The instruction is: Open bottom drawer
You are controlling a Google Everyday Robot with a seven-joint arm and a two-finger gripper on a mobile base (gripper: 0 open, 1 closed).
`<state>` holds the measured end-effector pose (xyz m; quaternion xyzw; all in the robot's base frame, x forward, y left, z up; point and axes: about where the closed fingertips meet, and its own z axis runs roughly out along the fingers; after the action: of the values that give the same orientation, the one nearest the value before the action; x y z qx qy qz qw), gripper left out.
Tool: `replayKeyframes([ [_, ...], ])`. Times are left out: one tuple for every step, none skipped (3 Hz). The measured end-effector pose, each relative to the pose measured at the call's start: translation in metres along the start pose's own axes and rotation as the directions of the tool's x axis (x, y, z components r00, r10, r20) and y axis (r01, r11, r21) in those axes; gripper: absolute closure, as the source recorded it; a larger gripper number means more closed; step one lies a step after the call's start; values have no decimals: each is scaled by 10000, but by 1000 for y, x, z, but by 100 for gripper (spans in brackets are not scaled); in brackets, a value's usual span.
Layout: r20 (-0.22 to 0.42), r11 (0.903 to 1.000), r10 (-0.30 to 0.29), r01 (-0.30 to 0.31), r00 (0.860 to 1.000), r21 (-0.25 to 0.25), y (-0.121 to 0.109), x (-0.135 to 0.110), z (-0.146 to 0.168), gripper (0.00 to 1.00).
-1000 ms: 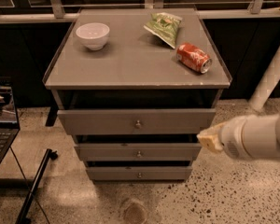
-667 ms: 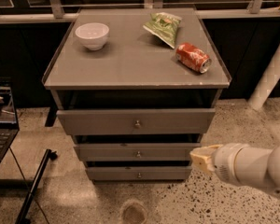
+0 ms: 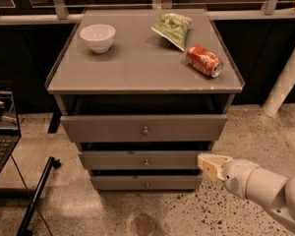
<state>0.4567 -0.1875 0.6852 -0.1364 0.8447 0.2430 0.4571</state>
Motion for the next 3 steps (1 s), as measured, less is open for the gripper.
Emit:
replayKeyframes([
  [327,9835,1534,-1494,9876,-1019,-22,35,27,100],
  [263,9630,2311,-2248,9726,-1483,-24,64,44,100],
  [262,9630,2311,-2248,9726,-1484,-24,64,45,100],
])
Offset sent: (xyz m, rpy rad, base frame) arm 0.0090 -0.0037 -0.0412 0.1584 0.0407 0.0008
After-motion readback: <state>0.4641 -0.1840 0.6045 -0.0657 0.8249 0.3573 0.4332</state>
